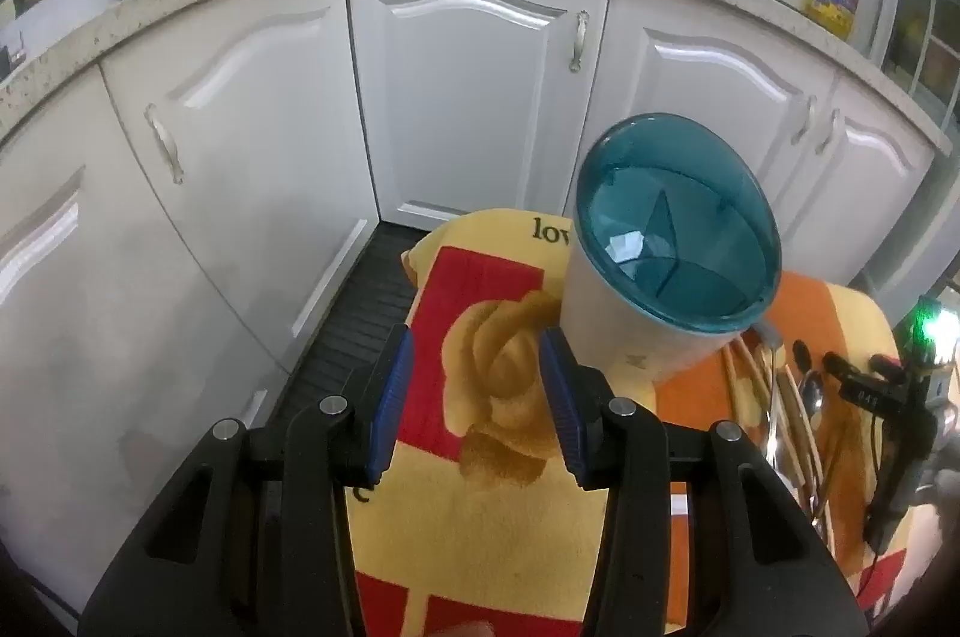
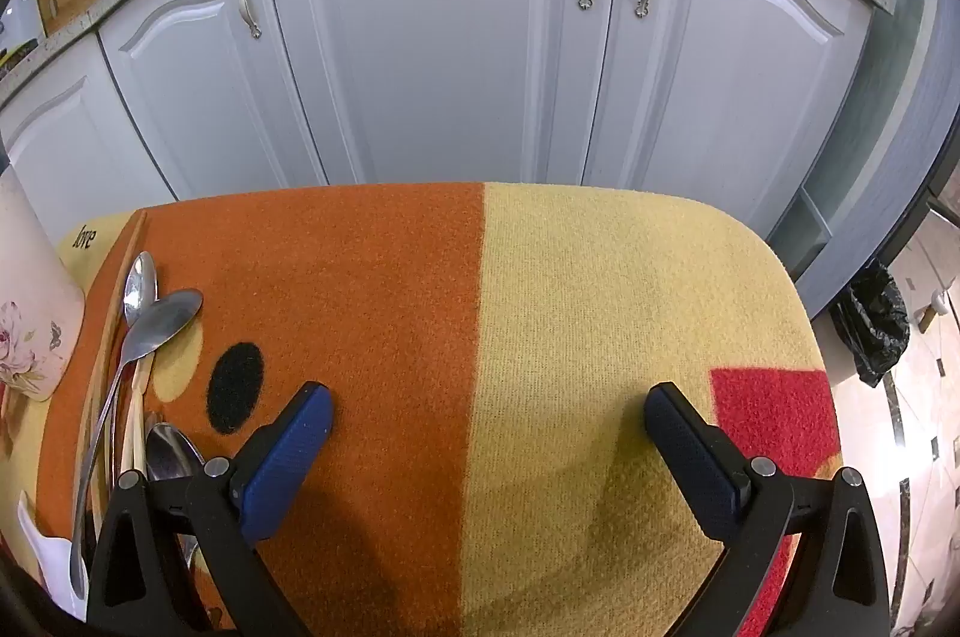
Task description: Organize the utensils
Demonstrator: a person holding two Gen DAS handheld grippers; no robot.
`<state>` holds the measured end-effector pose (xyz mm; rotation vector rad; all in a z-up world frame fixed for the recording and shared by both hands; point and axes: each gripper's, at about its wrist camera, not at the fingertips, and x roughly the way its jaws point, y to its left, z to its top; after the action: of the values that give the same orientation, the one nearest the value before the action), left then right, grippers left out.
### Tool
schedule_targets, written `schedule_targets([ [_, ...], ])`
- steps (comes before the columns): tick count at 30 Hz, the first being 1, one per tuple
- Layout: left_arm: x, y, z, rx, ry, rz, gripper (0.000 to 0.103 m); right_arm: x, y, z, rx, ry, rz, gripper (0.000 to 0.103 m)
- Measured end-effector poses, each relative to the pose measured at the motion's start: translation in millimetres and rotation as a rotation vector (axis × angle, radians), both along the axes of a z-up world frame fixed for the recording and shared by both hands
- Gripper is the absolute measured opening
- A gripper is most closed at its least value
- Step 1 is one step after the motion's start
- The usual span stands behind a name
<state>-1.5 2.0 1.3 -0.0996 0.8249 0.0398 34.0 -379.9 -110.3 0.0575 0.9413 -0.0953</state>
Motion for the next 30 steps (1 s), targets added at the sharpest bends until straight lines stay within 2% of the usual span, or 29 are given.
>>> schedule_targets([
  [6,-13,-18,1,0.072,-0.005,-0.016,0.043,0,1,0,-0.004,0.001,0.001,0.103],
  [11,-19,-26,6,0.058,-0.001,-0.016,0.043,-4,-4,0,0.006,-0.003,0.001,0.103],
  [17,-23,-32,14,0.051,-0.008,-0.033,0.042,-11,-3,9,0.021,0.084,0.04,0.101],
  [20,-25,-37,16,0.049,-0.009,-0.046,0.042,-31,3,27,0.037,0.062,0.027,0.101],
  [24,-27,-46,21,0.041,-0.021,-0.064,0.042,-60,21,68,0.032,-0.035,0.055,0.101],
  [30,-35,-62,30,0.037,-0.039,-0.103,0.042,-83,50,104,0.063,-0.089,0.107,0.101],
])
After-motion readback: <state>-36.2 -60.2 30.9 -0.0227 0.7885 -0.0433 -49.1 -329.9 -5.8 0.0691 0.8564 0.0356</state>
